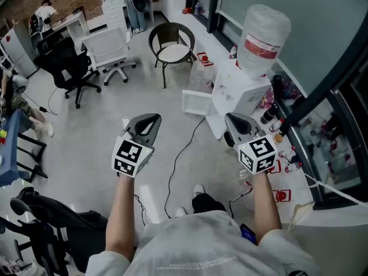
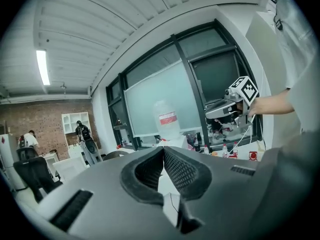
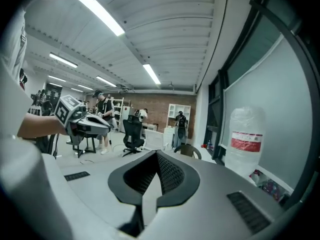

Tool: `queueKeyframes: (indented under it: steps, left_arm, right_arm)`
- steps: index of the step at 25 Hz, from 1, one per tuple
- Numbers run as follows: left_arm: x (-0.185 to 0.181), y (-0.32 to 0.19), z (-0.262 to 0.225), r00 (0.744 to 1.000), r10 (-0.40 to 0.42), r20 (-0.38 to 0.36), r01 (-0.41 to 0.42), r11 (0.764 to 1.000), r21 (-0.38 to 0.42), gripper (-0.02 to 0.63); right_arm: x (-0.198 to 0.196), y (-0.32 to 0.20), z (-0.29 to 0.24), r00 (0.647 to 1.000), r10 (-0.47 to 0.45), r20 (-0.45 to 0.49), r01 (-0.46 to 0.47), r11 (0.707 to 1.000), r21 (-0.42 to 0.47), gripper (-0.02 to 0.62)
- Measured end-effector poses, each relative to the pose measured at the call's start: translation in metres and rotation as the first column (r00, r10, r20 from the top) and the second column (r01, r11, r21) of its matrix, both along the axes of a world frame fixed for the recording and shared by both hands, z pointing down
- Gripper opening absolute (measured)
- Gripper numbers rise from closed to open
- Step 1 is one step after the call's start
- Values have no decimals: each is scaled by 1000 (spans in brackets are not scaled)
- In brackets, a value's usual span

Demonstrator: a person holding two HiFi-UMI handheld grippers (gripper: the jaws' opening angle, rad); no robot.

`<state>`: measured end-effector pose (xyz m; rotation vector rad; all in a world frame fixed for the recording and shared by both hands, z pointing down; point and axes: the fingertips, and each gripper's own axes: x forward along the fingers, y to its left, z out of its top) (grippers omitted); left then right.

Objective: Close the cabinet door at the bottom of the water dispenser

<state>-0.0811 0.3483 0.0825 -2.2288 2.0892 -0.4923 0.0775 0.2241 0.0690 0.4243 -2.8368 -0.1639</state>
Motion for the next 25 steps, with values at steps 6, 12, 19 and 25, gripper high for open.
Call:
queueKeyframes:
  steps: [6,12,19,25]
  left_arm:
    - [-30,-47,24,1000,4,-14,-5,999,-36,20]
    - [-76,-131,39,999,-6,-34,3,998,-69,20]
    - [-127,-244,40,998,-4,-56,-1,997,-83,20]
    - [-161,-307,53,998,1,-59,-8,994,-111,20]
  right_arm:
    - [-31,-46,22,1000,-10,-22,10,1000,8,25]
    - [-76,-127,44,999,-29,-44,30,999,32,25]
    - [-133,-235,44,999,-34,-35,34,999,5,25]
    - [-170,-290,56,999,-37,-36,37,999,-19,25]
